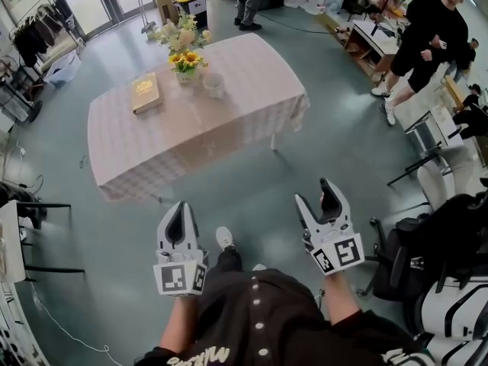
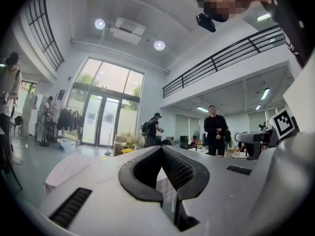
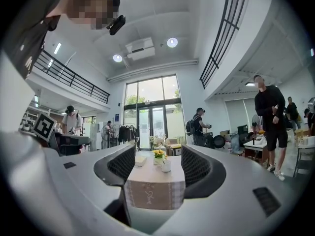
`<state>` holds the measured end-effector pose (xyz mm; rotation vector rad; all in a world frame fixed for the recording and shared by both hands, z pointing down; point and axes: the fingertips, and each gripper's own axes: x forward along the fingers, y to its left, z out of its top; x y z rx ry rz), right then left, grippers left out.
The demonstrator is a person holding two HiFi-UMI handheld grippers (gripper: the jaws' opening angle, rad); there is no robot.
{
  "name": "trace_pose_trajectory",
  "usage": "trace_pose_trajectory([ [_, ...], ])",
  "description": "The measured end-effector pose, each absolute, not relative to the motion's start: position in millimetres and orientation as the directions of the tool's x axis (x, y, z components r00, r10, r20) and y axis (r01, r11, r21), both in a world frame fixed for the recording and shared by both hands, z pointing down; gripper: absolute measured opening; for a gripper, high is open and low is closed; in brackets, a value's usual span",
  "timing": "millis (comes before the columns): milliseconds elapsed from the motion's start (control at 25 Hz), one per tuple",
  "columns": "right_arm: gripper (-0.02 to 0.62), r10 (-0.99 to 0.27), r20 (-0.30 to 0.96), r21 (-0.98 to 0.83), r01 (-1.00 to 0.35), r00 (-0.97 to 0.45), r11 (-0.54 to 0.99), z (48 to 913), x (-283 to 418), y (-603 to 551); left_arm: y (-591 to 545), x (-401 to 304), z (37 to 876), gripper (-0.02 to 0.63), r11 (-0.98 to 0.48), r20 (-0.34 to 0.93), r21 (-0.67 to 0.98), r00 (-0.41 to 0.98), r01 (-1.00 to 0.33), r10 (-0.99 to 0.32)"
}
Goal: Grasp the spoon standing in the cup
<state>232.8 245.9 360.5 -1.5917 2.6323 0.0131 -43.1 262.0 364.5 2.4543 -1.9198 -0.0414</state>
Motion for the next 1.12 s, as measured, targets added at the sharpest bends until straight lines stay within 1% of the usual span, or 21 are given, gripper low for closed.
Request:
trace_pose_trajectory([
  [640, 0.267, -0.902, -0.056, -0.025, -0.903, -0.428, 0.429, 359, 169, 139, 145, -111, 357, 0.017, -0.279, -0.020, 0.042, 0.278, -0.959, -0.960],
  [920, 0.267, -0.909, -0.070, -0.011, -0.911, -0.411, 0.413, 354, 135, 106, 112, -148, 356, 0.017, -0.291, -0.026, 0.041, 0.290, -0.956, -0.957],
  [1120, 0.267, -0.914, -0.063, -0.012, -0.916, -0.400, 0.402, 356, 124, 95, 96, -161, 360, 0.017, -0.304, -0.019, 0.044, 0.303, -0.952, -0.953],
])
